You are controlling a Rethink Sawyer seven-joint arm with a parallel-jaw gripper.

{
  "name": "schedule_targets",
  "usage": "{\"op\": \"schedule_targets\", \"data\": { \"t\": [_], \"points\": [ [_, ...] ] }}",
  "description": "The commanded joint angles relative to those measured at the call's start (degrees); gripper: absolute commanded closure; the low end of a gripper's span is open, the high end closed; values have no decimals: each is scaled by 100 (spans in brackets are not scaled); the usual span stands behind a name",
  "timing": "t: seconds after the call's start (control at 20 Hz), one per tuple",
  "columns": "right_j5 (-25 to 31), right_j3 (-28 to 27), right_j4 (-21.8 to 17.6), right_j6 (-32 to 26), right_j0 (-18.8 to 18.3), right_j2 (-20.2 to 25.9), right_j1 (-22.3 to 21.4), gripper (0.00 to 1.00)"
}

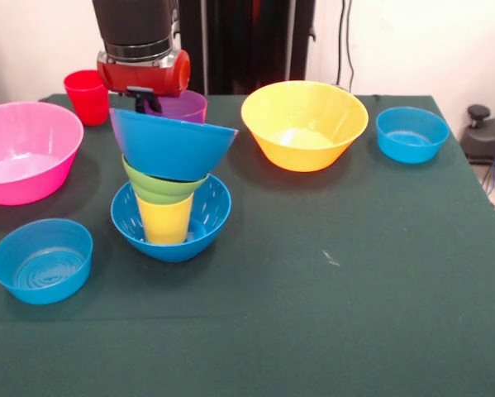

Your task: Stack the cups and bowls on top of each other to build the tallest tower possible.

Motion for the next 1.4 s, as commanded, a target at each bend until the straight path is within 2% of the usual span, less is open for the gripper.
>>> {"op": "schedule_targets", "data": {
  "t": [0.05,0.55,0.95,1.4],
  "points": [
    [899,-637,-156,-1635,147,340,202,100],
    [1294,-1069,-201,-1720,187,525,317,100],
    [1028,-863,-354,-1584,116,525,377,100],
    [934,-667,-382,-1388,166,477,230,100]
  ]
}}
